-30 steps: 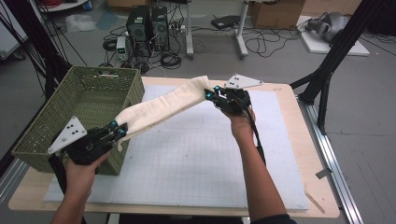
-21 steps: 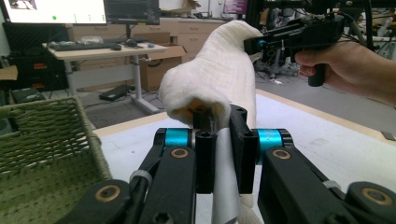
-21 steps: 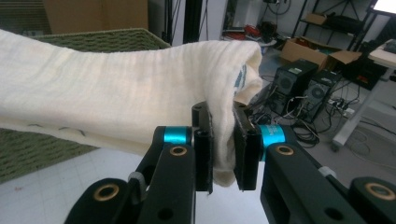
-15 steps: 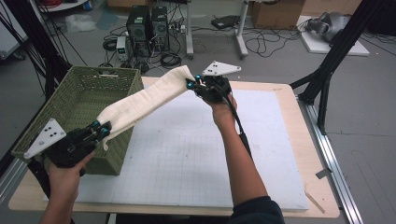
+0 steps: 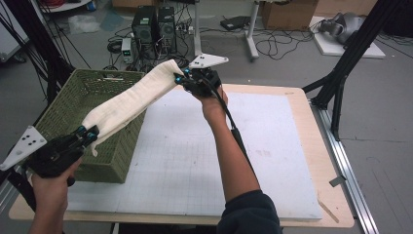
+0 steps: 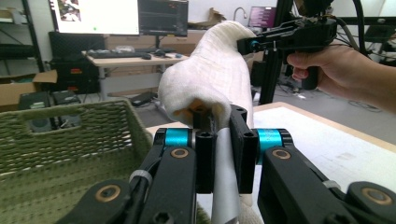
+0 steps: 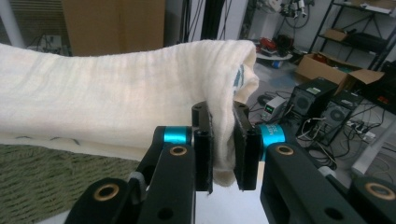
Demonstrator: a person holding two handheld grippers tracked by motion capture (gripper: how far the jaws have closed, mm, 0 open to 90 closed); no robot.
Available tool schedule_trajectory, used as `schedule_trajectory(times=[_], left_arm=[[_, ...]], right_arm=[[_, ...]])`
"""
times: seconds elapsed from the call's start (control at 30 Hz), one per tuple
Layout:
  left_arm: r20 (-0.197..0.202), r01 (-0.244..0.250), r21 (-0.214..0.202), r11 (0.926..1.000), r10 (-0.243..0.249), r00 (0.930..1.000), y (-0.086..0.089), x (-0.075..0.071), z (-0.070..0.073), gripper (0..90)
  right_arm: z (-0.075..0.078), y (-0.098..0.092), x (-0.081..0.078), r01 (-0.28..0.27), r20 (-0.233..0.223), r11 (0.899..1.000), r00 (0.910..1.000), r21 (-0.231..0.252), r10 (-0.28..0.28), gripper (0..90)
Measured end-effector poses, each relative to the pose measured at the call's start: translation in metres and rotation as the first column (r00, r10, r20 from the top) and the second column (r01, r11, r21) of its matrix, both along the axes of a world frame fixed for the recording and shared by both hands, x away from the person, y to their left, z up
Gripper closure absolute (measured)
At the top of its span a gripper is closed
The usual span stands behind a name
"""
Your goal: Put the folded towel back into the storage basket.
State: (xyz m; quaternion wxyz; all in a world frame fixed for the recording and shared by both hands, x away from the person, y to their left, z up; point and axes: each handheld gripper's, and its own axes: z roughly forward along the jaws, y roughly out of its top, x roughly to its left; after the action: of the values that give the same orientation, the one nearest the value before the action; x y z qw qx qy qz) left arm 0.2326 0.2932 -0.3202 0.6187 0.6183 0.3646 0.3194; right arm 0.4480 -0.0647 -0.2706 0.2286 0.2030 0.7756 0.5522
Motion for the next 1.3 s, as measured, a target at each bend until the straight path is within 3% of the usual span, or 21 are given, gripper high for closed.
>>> schedule_trajectory(times=[0.53,0.77,1.3], left_arm=[[0.002,-0.095,0.026,0.9952,0.095,0.9955,0.027,-0.009,-0.001,82.4],[-0.005,-0.123,0.017,0.9922,0.123,0.9924,0.037,-0.012,-0.003,82.4],[-0.005,-0.194,0.058,0.9793,0.195,0.9808,0.051,-0.014,-0.007,82.4]], right_arm=[[0.007,0.071,0.028,-0.035,-0.004,0.999,0.9994,-0.022,0.035,80.7],[0.009,0.101,0.038,-0.043,-0.007,0.998,0.9990,-0.037,0.043,80.7],[-0.001,0.148,0.052,-0.051,-0.035,0.997,0.9982,-0.061,0.048,80.7]])
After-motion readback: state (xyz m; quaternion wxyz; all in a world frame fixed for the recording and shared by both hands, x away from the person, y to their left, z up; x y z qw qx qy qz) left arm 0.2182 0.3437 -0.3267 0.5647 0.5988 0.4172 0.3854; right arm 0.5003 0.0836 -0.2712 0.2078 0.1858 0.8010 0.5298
